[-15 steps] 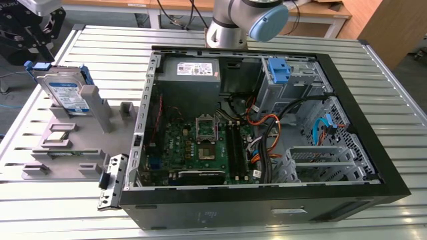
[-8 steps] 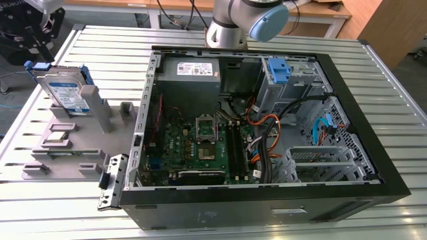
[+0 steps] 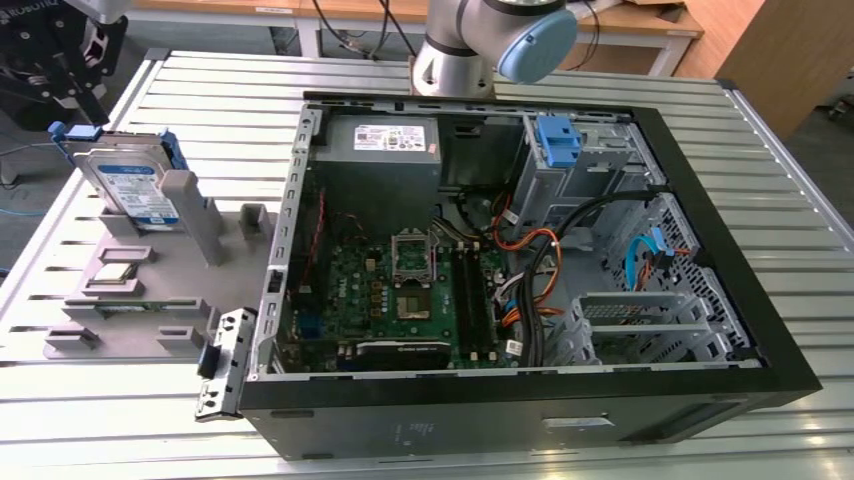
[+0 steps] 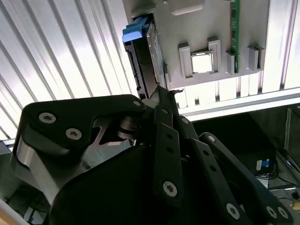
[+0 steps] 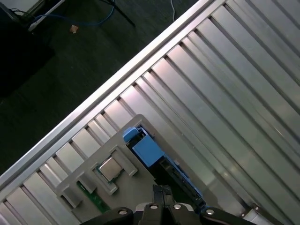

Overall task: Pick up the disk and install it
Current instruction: 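Pick up the disk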

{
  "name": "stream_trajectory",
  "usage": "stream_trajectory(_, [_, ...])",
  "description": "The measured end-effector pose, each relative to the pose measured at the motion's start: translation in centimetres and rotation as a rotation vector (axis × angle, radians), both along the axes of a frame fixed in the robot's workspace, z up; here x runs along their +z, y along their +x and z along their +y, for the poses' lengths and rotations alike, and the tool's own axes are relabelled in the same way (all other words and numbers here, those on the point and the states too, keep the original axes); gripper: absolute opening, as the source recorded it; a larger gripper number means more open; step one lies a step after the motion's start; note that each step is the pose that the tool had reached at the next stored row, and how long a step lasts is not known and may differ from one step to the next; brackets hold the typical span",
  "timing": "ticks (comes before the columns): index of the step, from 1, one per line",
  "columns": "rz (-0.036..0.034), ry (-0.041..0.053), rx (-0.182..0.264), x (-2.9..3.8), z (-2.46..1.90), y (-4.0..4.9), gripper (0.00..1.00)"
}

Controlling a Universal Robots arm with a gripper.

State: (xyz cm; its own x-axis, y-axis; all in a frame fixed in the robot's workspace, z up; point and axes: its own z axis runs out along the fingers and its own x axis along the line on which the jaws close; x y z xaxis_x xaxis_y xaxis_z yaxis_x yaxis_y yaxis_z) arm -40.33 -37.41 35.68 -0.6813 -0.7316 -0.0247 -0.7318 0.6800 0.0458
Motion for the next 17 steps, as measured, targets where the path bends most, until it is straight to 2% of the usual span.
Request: stream_trajectory(17, [0.0000, 0.0002, 0.261, -0.21, 0.00, 0.00, 0.10])
